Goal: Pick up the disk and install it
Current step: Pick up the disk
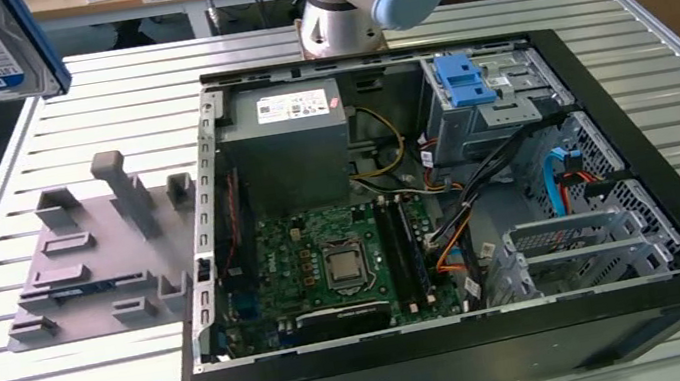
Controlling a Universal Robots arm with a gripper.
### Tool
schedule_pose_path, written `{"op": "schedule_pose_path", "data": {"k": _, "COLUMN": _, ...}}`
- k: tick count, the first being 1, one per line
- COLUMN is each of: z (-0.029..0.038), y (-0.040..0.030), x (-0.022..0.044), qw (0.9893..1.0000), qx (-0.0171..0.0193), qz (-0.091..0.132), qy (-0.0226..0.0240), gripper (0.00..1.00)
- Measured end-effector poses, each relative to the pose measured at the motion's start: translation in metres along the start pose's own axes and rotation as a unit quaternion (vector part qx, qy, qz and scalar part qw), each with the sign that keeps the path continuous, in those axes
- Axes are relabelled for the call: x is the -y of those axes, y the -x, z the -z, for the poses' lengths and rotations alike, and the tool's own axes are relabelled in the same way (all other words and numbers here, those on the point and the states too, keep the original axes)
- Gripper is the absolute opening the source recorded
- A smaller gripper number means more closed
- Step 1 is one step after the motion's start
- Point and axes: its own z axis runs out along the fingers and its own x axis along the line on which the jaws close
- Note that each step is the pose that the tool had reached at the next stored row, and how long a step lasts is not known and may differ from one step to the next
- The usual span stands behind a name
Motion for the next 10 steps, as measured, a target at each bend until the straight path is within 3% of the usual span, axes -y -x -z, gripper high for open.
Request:
{"op": "schedule_pose_path", "data": {"k": 4, "z": 0.0000, "y": -0.0060, "x": 0.0047, "qw": 1.0000, "qx": 0.0001, "qz": 0.000, "qy": 0.0000, "gripper": 0.36}}
{"op": "schedule_pose_path", "data": {"k": 10, "z": 0.0000, "y": -0.0101, "x": 0.0182, "qw": 1.0000, "qx": 0.0000, "qz": 0.000, "qy": 0.0009, "gripper": 0.36}}
